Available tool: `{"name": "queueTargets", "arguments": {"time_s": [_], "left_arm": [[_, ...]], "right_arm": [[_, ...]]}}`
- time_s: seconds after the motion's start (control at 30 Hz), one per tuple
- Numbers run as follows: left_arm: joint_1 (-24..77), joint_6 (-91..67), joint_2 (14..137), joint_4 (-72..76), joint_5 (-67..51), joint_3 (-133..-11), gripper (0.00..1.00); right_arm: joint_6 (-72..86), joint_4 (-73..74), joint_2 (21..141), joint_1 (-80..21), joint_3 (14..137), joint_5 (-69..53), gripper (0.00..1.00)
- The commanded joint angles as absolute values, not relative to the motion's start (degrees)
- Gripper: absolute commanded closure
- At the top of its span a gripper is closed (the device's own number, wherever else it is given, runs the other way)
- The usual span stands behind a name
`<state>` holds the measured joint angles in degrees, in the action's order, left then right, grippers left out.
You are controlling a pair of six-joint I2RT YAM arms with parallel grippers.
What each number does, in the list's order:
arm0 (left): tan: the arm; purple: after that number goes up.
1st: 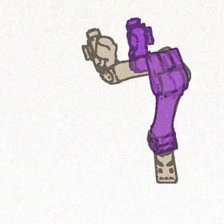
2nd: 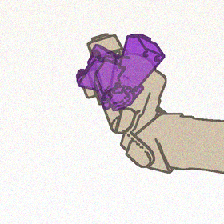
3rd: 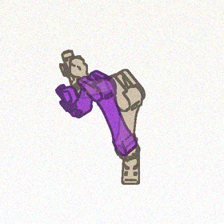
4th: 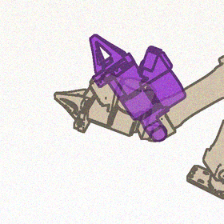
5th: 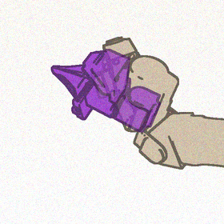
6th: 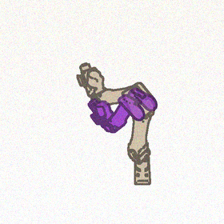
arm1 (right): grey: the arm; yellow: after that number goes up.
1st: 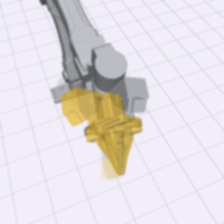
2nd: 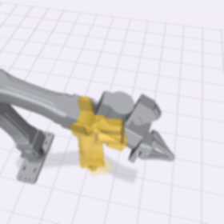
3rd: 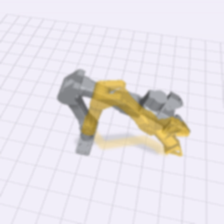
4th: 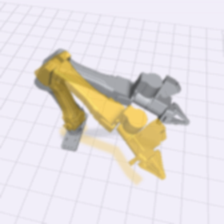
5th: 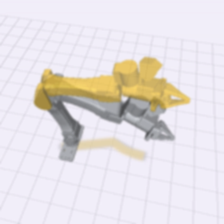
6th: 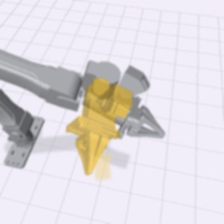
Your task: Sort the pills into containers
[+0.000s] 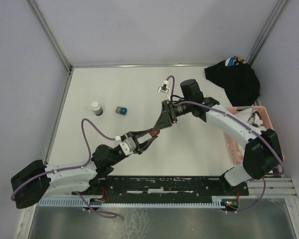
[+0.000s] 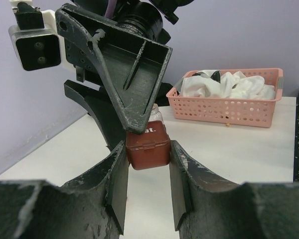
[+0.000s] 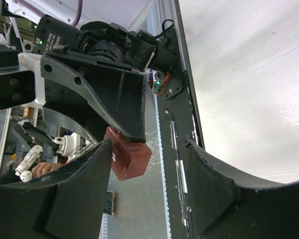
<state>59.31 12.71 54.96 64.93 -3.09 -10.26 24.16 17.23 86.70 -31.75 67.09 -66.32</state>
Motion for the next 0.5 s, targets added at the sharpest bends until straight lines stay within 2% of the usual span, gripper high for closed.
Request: {"name": "queueTargets", "arguments": {"time_s": [0.0, 0.47], "left_arm": [[59.1, 15.7, 55.5, 68.9, -2.1, -12.3, 0.97], [59.1, 18.6, 53.1, 68.7, 1.3, -12.0, 0.97]], "right_arm": [[29.2, 11.0, 87.0, -31.7, 67.1, -68.9, 0.37], [37.1, 4.1, 87.8, -32.1, 65.4, -71.5, 0.39]]}}
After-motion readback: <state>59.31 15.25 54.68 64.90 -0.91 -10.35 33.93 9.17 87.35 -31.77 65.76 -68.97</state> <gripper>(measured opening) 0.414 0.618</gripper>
